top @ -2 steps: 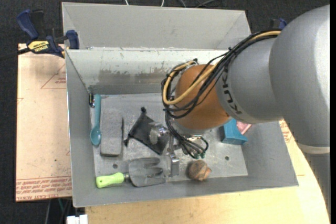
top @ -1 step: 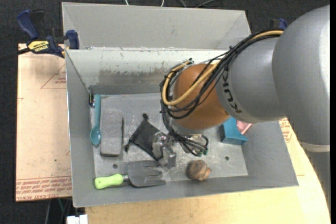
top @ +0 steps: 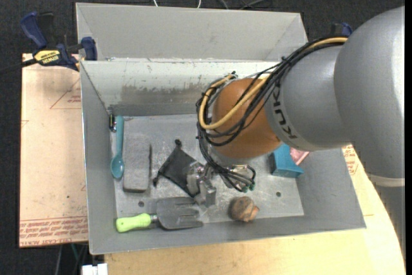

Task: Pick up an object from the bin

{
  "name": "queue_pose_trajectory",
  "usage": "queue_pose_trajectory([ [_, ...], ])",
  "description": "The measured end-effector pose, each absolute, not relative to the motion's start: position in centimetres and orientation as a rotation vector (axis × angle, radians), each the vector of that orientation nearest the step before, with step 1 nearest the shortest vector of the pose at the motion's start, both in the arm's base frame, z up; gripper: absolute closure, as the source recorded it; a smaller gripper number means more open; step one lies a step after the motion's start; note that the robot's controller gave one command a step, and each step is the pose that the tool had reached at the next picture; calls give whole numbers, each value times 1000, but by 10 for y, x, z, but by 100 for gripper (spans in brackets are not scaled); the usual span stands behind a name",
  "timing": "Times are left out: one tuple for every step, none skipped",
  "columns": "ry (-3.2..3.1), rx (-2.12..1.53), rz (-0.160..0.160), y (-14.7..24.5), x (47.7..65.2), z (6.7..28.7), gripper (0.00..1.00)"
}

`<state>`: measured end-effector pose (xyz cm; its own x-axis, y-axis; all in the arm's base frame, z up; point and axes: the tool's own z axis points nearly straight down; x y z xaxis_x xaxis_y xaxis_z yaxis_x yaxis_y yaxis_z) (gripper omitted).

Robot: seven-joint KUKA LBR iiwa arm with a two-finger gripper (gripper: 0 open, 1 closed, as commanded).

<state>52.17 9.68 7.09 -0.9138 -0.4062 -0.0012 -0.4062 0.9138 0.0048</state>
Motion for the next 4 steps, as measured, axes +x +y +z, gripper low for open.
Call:
queue_pose_trajectory([
  [3075, -670, 8, 90, 516, 154, 100],
  [2910, -1175, 10, 109, 563, 108, 100],
  [2862, -1303, 12, 102, 555, 155, 100],
  [2679, -1636, 12, 82, 577, 122, 100],
])
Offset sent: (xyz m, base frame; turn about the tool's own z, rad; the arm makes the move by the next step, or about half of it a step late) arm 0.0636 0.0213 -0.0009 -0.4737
